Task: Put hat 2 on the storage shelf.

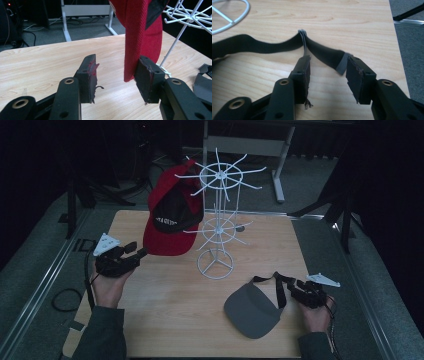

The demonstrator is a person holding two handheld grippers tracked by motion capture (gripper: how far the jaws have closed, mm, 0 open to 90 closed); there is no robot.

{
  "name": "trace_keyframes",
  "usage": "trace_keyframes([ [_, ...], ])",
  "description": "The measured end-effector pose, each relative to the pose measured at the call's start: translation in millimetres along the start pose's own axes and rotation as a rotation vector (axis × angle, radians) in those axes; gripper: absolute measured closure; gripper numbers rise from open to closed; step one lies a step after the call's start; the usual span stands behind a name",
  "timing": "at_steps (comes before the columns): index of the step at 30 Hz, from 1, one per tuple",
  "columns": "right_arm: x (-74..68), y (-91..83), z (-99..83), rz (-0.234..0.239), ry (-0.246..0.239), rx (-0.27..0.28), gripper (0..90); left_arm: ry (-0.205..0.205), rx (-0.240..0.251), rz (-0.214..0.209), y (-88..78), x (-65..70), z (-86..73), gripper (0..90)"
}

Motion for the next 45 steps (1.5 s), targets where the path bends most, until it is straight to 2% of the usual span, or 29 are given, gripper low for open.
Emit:
trace_keyframes([
  [8, -4.3, 10.7, 19.9, 0.029, -0.039, -0.007, 57.6, -0.021, -0.001, -0.002, -0.7, -2.4, -4.1, 53.0],
  [17, -9.6, 28.4, 27.9, 0.053, -0.072, -0.073, 58.6, -0.023, 0.009, -0.002, -2.0, -3.7, -3.8, 52.8],
  [23, -14.9, 42.8, 27.5, 0.079, -0.091, -0.140, 60.5, -0.019, 0.003, -0.006, -2.2, -3.8, -5.1, 52.4],
  [34, -12.7, 55.4, 15.1, 0.069, -0.081, -0.262, 71.3, -0.018, 0.001, -0.004, -2.4, -5.0, -6.1, 52.1],
  [41, -13.1, 60.0, 15.4, 0.049, -0.074, -0.303, 75.9, -0.014, -0.002, 0.003, -2.7, -6.2, -7.9, 51.9],
  [45, -13.4, 60.7, 17.1, 0.032, -0.071, -0.348, 86.5, -0.013, -0.002, 0.008, -3.0, -7.0, -9.6, 51.8],
])
Point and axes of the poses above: each handheld gripper's, and its own axes: y roughly forward along the jaws, z roughly out of its top, x roughly to its right, the point moved 9 cm from there along y, roughly forward along the jaws, and after that the axes turned 11 degrees about z, right-handed, at the moved point
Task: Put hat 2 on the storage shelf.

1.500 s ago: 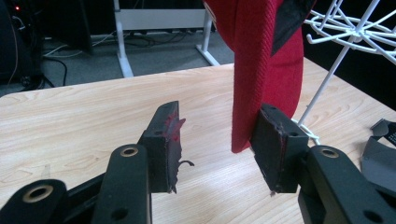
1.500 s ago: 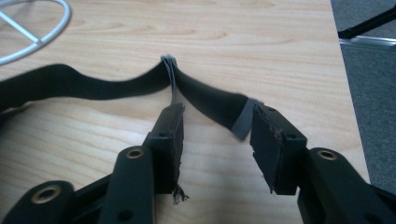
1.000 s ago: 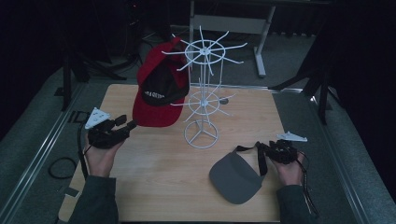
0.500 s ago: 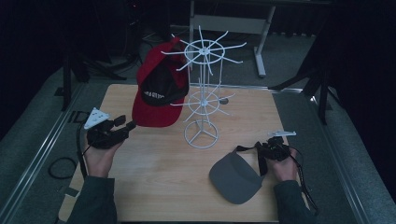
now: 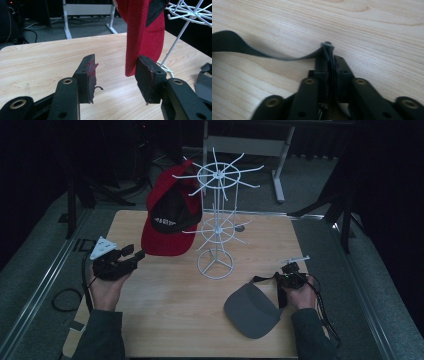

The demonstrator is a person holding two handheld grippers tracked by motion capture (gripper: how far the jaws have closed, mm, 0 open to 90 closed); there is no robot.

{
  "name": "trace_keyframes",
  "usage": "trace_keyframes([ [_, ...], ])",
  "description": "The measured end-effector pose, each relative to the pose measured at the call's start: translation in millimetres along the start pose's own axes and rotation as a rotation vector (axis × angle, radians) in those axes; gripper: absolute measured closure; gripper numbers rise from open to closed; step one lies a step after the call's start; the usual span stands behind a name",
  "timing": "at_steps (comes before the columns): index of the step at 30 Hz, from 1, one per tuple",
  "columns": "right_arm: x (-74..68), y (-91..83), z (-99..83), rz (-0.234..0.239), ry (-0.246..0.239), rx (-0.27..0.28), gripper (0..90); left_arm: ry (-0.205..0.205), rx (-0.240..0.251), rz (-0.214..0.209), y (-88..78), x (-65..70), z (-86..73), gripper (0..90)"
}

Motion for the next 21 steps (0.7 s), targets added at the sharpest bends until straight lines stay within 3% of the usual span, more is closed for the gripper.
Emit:
trace_keyframes([
  [4, -0.6, 0.8, 1.5, -0.028, -0.012, -0.011, 88.1, 0.002, -0.006, 0.011, 0.4, -2.0, -2.3, 51.8],
  [8, -2.1, 2.1, 3.5, -0.056, -0.010, 0.027, 88.2, -0.002, -0.007, 0.025, 0.5, -6.0, -3.3, 51.7],
  [12, -0.3, -4.7, 11.0, -0.088, -0.004, 0.093, 88.3, -0.010, 0.000, 0.032, -1.1, -8.9, -2.7, 51.8],
  [21, -4.2, -25.6, 34.4, -0.087, 0.005, 0.236, 88.4, -0.013, -0.007, 0.037, 0.6, -9.7, -6.4, 51.4],
])
Point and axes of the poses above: each handheld gripper's, and its own axes: y roughly forward along the jaws, z roughly out of its top, x roughly to its right, the point moved 9 cm from there along y, roughly forward along the jaws, and after that the axes turned 11 degrees about z, right-handed, at the moved point
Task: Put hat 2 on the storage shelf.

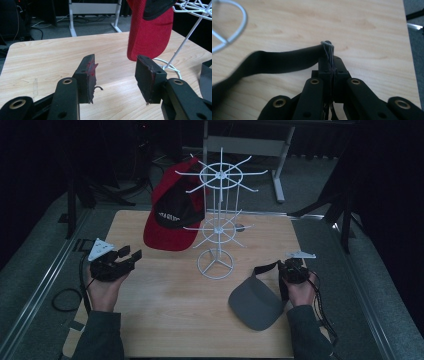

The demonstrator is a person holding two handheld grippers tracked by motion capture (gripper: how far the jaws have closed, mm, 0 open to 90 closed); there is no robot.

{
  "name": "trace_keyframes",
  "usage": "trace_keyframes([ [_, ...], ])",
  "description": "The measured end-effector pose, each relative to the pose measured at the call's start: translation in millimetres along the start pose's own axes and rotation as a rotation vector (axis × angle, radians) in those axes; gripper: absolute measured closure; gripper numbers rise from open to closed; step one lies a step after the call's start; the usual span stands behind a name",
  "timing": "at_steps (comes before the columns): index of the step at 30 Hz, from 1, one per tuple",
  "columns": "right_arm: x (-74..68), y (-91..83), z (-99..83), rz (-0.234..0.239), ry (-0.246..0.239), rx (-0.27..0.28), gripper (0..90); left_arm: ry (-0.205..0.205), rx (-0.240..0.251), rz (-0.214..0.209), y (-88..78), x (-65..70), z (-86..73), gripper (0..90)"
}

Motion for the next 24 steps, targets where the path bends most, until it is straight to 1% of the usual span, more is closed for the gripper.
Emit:
trace_keyframes([
  [3, -3.1, -4.0, 6.3, 0.024, 0.016, 0.040, 88.3, 0.002, -0.008, 0.003, 2.2, 0.2, -3.0, 51.0],
  [8, -7.7, -12.0, 16.9, 0.053, 0.023, 0.094, 88.3, -0.006, -0.010, 0.003, 4.1, 1.0, -6.6, 50.4],
  [13, -15.8, -21.3, 27.6, 0.085, -0.001, 0.144, 88.3, -0.009, -0.014, 0.006, 7.2, 1.3, -11.8, 50.3],
  [17, -21.7, -29.6, 36.3, 0.100, -0.015, 0.180, 88.3, -0.008, -0.036, 0.019, 13.0, -1.6, -19.1, 49.8],
  [20, -25.4, -35.8, 42.5, 0.110, -0.014, 0.207, 88.3, -0.010, -0.040, 0.025, 14.3, -3.1, -20.7, 49.8],
  [24, -29.9, -42.7, 49.7, 0.120, -0.021, 0.236, 88.3, -0.004, -0.041, 0.029, 14.4, -4.3, -21.4, 49.6],
])
Point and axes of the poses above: each handheld gripper's, and its own axes: y roughly forward along the jaws, z roughly out of its top, x roughly to its right, the point moved 9 cm from there along y, roughly forward along the jaws, and after that the axes turned 11 degrees about z, right-handed, at the moved point
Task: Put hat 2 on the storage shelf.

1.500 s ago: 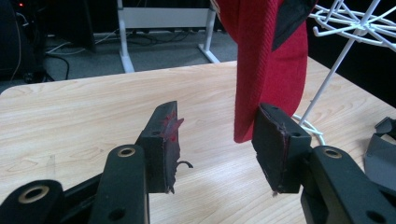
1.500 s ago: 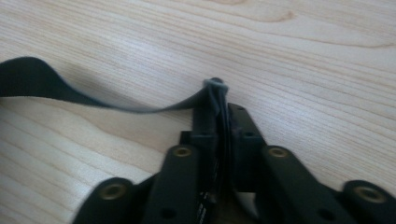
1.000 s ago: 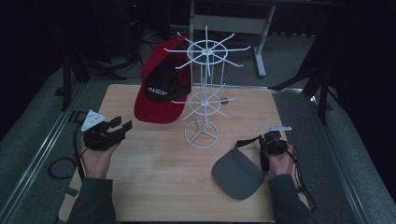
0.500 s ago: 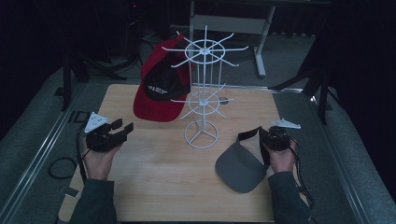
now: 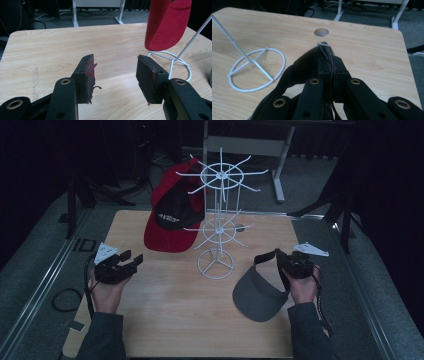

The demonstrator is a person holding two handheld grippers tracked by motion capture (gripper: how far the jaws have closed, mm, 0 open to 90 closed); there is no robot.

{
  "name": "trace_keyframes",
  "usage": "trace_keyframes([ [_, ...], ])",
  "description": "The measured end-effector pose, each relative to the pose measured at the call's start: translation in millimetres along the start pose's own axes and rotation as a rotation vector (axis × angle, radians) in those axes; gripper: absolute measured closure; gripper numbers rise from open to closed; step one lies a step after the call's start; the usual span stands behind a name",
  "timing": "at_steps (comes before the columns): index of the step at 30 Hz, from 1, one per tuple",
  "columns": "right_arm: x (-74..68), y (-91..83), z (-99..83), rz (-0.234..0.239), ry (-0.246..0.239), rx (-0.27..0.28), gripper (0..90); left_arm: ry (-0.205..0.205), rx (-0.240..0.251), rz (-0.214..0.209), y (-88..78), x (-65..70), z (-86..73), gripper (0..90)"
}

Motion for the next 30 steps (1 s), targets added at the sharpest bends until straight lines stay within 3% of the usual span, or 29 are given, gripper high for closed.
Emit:
trace_keyframes([
  [9, -14.0, -11.7, 13.8, 0.024, -0.037, 0.053, 88.3, 0.003, -0.008, 0.007, 1.0, -1.9, -4.4, 49.3],
  [17, -22.4, -18.9, 24.6, 0.031, -0.065, 0.088, 88.3, 0.019, -0.017, -0.005, 2.2, 5.5, -7.6, 48.8],
  [30, -36.1, -28.9, 39.6, 0.055, -0.088, 0.143, 88.3, 0.021, -0.017, -0.005, 0.9, 6.8, -8.9, 48.1],
])
Point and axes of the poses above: each handheld gripper's, and its own axes: y roughly forward along the jaws, z roughly out of its top, x roughly to its right, the point moved 9 cm from there along y, roughly forward along the jaws, and after that the axes turned 11 degrees about z, right-handed, at the moved point
